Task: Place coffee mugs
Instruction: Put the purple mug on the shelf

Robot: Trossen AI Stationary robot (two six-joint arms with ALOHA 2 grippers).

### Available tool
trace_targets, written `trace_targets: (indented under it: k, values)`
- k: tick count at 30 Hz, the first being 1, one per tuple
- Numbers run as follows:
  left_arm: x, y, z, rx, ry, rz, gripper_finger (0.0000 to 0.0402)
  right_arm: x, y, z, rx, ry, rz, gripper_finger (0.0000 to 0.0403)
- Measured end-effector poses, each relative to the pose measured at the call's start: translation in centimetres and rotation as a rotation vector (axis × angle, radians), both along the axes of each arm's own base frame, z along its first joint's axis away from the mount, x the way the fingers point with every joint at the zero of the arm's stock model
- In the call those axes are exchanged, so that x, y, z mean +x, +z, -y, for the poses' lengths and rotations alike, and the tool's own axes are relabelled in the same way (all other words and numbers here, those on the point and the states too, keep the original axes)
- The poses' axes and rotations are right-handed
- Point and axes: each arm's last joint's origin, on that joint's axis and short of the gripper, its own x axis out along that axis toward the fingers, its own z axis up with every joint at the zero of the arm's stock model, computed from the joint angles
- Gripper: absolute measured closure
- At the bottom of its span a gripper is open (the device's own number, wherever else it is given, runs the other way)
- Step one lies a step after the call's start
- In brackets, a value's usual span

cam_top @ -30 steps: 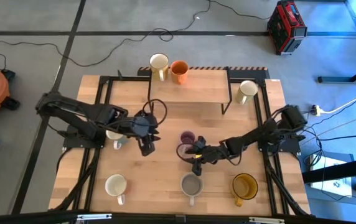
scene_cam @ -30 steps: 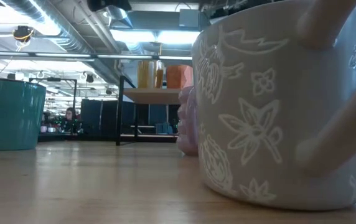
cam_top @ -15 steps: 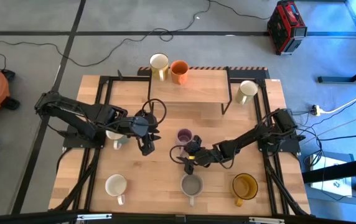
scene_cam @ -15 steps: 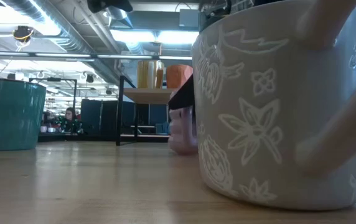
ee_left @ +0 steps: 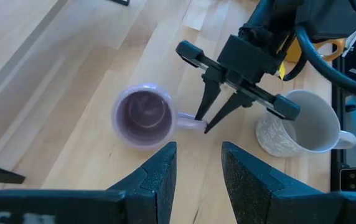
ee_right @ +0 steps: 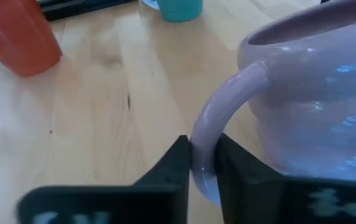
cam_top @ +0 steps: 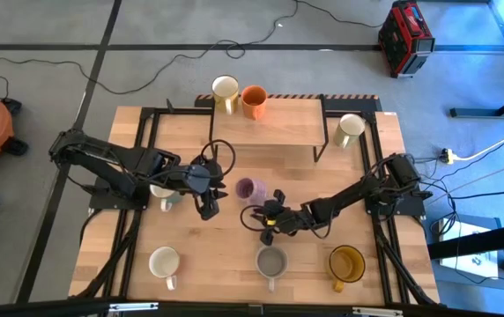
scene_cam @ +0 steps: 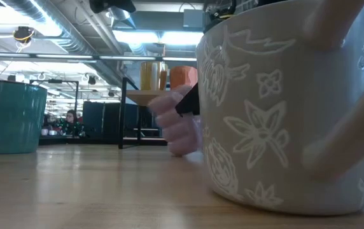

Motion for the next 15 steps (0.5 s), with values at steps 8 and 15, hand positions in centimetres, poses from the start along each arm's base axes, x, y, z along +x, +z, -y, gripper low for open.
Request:
trace_targets:
  k: [8,15]
  values:
    - [0.0,0.0,0.0,-0.001,0.001,0.000,0.0281,-0.1,-0.1,0.0,-0.028,0.026,-0.016,0.0381]
    - [0.0,0.0,0.0,-0.001,0.001,0.000,0.0281,-0.2,0.9,0.1,0.002,0.029,0.009,0.0381]
